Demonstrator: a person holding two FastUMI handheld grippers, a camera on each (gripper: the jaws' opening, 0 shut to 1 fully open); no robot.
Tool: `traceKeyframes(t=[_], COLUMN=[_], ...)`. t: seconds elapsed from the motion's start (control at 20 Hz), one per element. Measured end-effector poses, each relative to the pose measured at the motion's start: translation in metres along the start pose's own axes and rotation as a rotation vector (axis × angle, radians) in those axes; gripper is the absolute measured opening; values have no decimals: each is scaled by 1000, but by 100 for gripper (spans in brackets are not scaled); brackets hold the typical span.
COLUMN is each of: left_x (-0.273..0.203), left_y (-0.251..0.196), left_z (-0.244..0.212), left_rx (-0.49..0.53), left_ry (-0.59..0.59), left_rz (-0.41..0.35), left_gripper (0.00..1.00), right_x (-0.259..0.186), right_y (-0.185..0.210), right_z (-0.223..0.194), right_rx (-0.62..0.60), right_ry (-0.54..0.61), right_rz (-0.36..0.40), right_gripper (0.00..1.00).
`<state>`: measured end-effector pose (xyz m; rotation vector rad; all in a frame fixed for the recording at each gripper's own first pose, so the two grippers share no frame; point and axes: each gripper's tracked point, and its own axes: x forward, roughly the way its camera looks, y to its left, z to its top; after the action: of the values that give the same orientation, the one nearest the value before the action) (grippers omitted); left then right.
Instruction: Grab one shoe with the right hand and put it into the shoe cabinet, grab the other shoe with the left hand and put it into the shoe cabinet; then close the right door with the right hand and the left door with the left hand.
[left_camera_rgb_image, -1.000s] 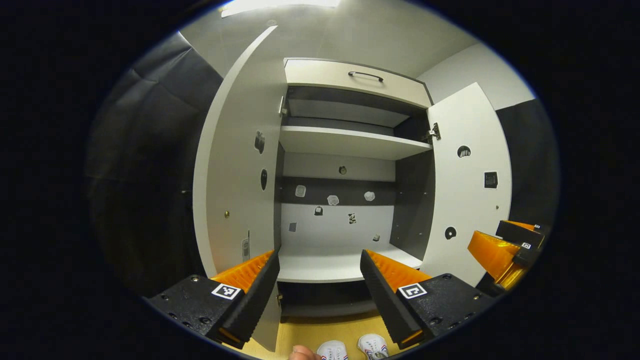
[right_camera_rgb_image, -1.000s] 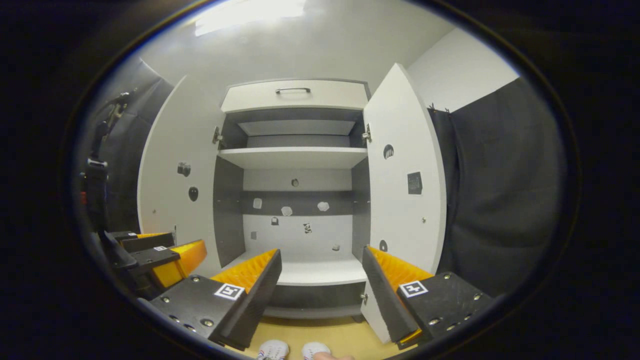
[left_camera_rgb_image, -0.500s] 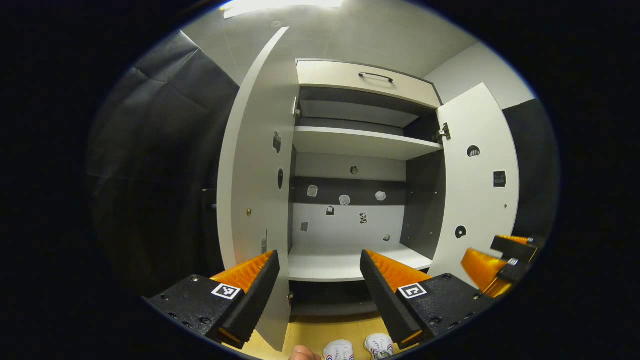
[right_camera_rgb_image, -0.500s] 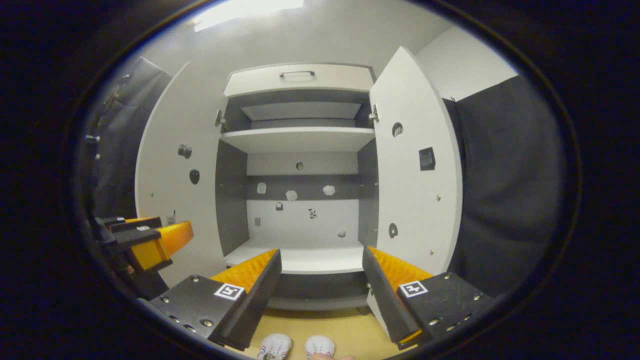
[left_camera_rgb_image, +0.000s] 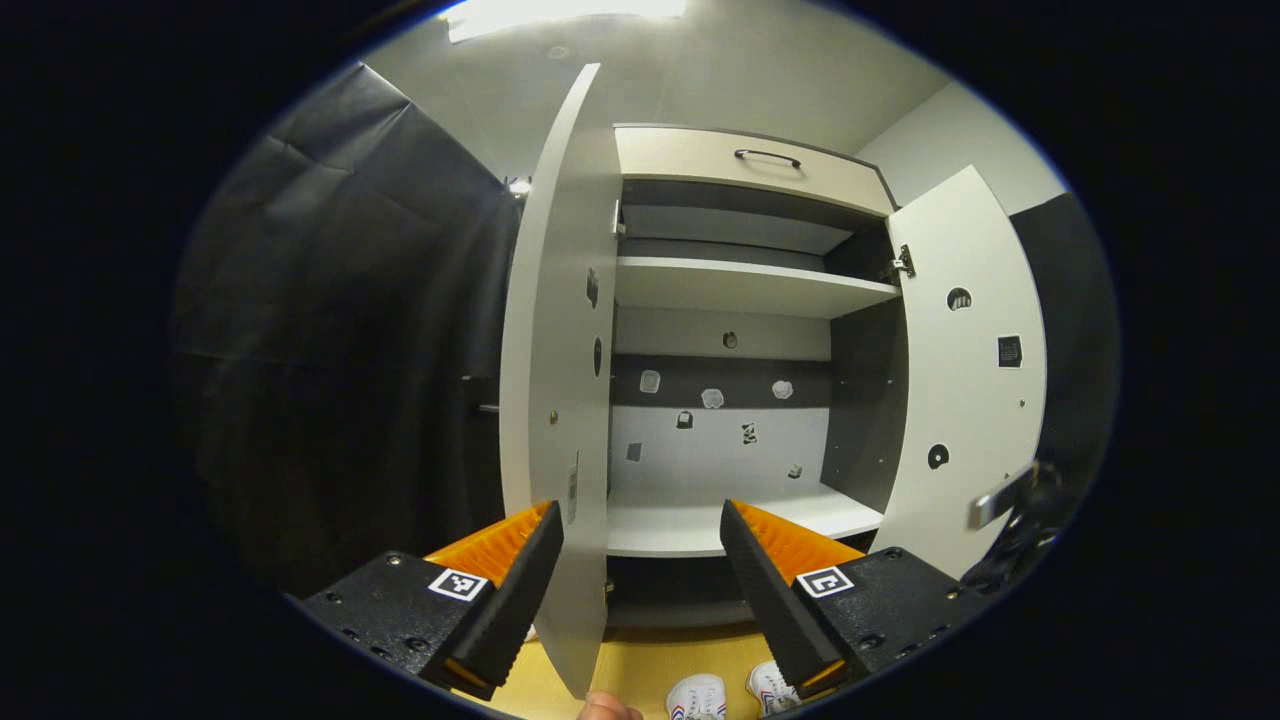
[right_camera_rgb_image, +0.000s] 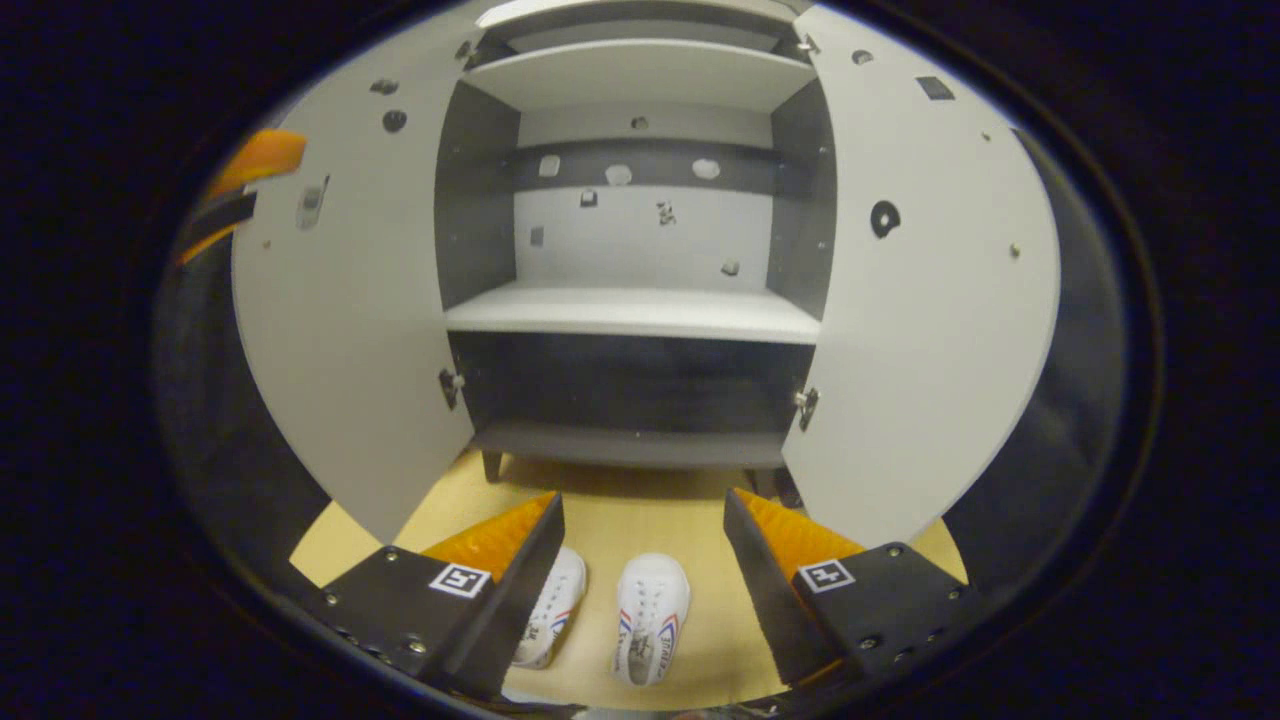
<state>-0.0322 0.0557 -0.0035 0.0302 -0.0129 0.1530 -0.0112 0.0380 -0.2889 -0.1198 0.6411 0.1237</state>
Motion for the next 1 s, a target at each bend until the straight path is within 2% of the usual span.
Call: traceKeyframes(t=[0.2, 0.35, 0.4, 0.45, 0.65, 0.7, 0.95, 1.0], left_x=[-7, -15, -18, -21, -36, -39, -47, -48], left_y=[4, 7, 10, 12, 21, 25, 47, 50], left_z=[0, -3, -4, -5, -11, -12, -26, -27], left_rx=[3, -6, -10, -16, -5, 4, -1, -7], left_ry=[-2, 2, 2, -3, -12, -12, 24, 29], left_rz=[15, 18, 25, 29, 44, 53, 114, 122], left_gripper=[96, 96, 96, 96, 96, 96, 97, 96], right_x=[29, 43, 48, 50, 61, 63, 76, 79], right_y=[10, 21, 24, 25, 25, 26, 28, 28], right_z=[-72, -126, -140, -153, -193, -199, -231, -237], right_rx=[-34, 16, 37, 52, 73, 75, 53, 44], right_ry=[169, 322, 366, 405, 509, 527, 624, 643], right_rz=[19, 57, 71, 75, 78, 75, 62, 57], right_gripper=[81, 75, 65, 62, 63, 60, 63, 61])
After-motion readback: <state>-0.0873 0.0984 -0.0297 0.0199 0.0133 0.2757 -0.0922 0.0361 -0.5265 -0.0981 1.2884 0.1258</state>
